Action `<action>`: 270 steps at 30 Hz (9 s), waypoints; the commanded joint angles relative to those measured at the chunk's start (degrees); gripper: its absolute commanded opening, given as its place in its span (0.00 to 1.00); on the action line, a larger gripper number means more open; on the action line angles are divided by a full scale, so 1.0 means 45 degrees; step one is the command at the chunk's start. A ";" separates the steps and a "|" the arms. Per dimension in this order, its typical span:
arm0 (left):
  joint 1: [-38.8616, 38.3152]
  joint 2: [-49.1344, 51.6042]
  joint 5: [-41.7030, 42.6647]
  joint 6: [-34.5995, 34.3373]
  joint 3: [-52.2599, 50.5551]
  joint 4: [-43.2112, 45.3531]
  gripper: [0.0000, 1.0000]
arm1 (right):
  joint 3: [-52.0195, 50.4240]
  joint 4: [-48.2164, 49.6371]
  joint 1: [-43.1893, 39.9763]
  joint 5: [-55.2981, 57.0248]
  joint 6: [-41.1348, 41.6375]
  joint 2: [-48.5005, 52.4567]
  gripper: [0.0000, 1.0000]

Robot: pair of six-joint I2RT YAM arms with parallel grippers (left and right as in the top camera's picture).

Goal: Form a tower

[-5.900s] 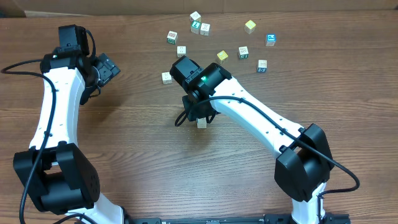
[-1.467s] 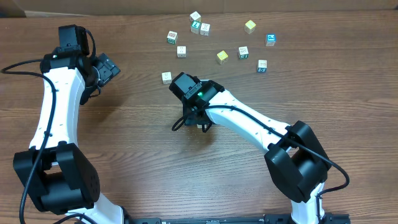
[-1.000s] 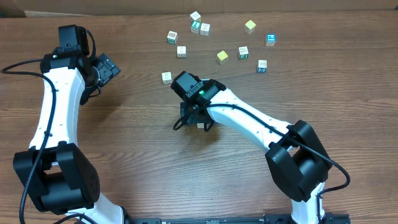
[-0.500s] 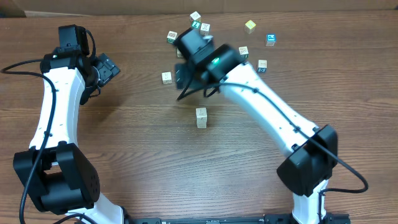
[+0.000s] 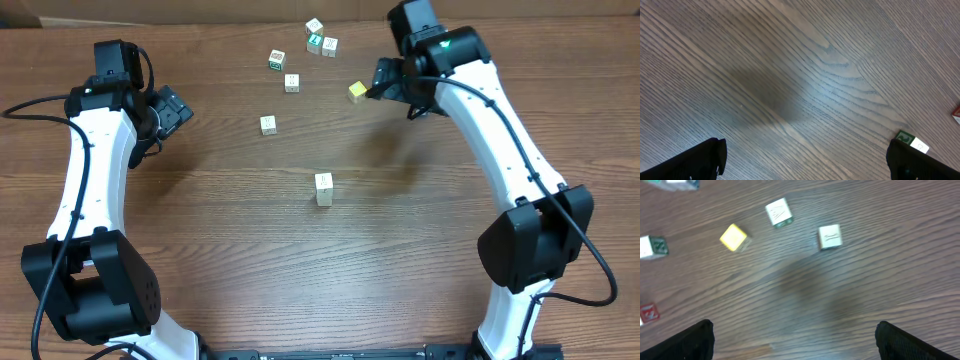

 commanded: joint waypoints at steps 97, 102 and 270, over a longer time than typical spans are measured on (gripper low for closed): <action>-0.0039 0.0092 0.0010 0.0019 0.0257 0.0024 1.00 | -2.5456 1.4761 -0.2492 -0.2327 -0.5008 -2.5932 1.00; -0.0039 0.0092 0.0015 0.0019 0.0257 0.0024 1.00 | -2.5456 1.4761 -0.2492 -0.2327 -0.5008 -2.5932 1.00; -0.1112 -2.2901 0.1321 0.8349 -1.9594 1.1030 1.00 | -2.5456 1.4761 -0.2492 -0.2327 -0.5008 -2.5927 1.00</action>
